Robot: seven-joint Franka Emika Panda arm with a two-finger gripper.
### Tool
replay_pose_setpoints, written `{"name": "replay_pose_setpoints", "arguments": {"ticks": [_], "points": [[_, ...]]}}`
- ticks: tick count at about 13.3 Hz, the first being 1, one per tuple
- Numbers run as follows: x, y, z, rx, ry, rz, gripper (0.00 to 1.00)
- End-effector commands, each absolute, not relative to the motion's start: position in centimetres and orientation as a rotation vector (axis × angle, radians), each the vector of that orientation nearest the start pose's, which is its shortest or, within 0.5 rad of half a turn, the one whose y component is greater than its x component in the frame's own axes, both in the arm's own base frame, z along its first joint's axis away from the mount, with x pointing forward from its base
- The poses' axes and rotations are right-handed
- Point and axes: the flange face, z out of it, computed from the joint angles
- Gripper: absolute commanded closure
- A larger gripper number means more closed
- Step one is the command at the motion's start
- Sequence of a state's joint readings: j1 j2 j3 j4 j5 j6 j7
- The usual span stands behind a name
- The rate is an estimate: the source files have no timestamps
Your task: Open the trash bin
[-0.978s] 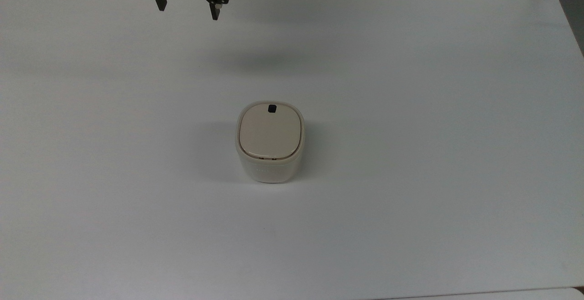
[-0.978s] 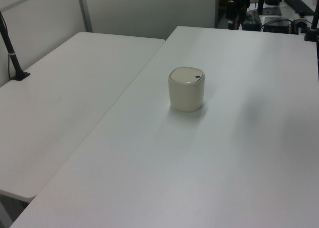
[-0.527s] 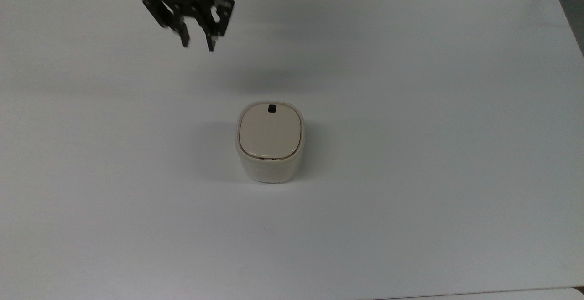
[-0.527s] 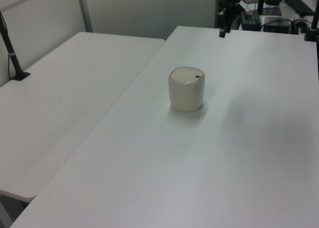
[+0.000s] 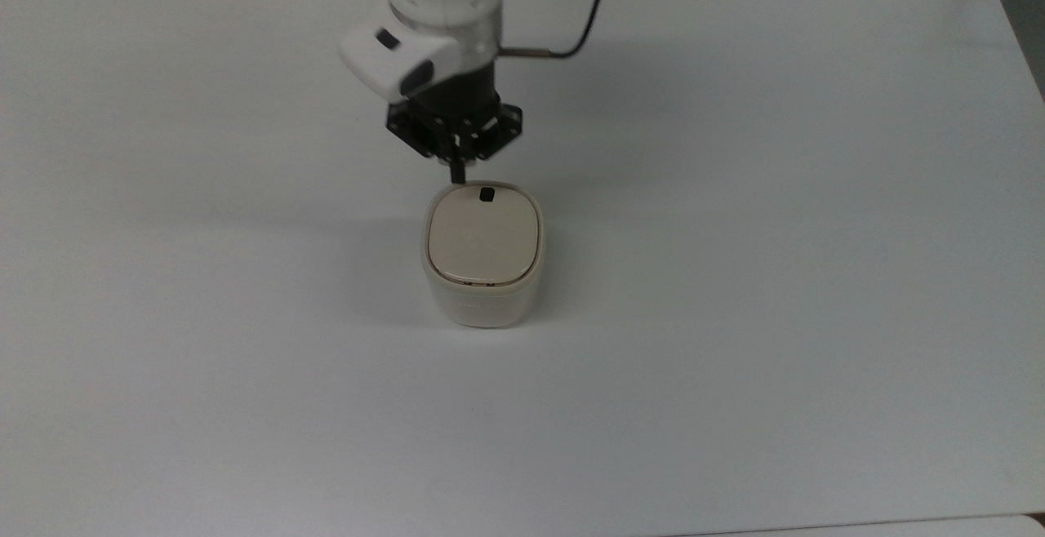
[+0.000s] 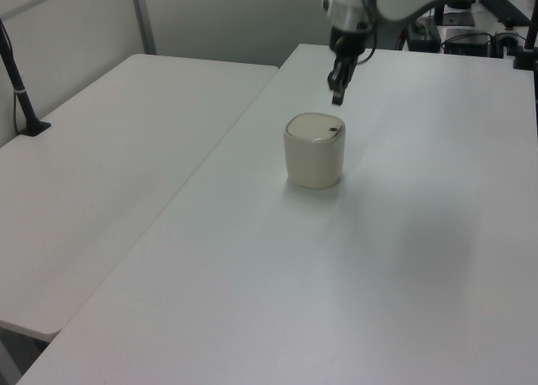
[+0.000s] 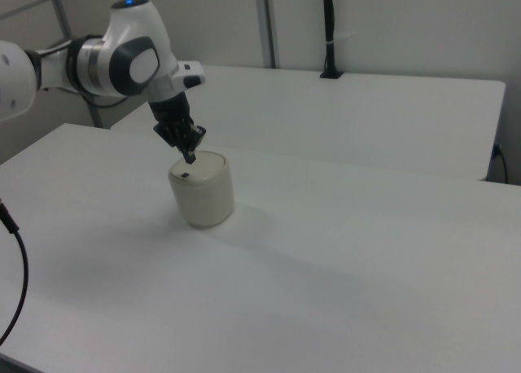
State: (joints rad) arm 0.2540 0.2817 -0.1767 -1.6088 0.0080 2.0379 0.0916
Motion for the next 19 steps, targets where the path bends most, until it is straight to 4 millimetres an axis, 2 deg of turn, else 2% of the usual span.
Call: {"name": "replay_pose_setpoints", "arguments": {"ticks": [1, 3, 4, 8, 9, 11, 14, 15, 16, 17, 18, 19], "points": [[67.6, 8.7, 44.8, -3.162, 0.042, -0.266, 1.0], [67.8, 9.6, 44.4, -3.158, 0.025, -0.288, 1.0], [67.9, 9.8, 43.6, -3.164, 0.02, -0.275, 1.0], [68.0, 9.9, 43.0, -3.172, 0.013, -0.266, 1.0], [67.9, 9.9, 43.6, -3.165, 0.017, -0.273, 1.0], [66.8, 8.9, 47.5, -3.143, 0.039, -0.319, 1.0], [63.6, 6.2, 51.8, -3.165, 0.06, -0.138, 0.94], [62.6, 5.2, 53.0, -3.166, 0.06, -0.1, 0.87], [61.6, 4.0, 54.2, -3.165, 0.059, -0.064, 0.71], [60.5, 2.8, 55.2, -3.163, 0.044, -0.02, 0.39], [59.4, 1.6, 56.2, -3.158, 0.045, 0.008, 0.0], [58.4, 0.5, 57.1, -3.154, 0.055, 0.019, 0.0]]}}
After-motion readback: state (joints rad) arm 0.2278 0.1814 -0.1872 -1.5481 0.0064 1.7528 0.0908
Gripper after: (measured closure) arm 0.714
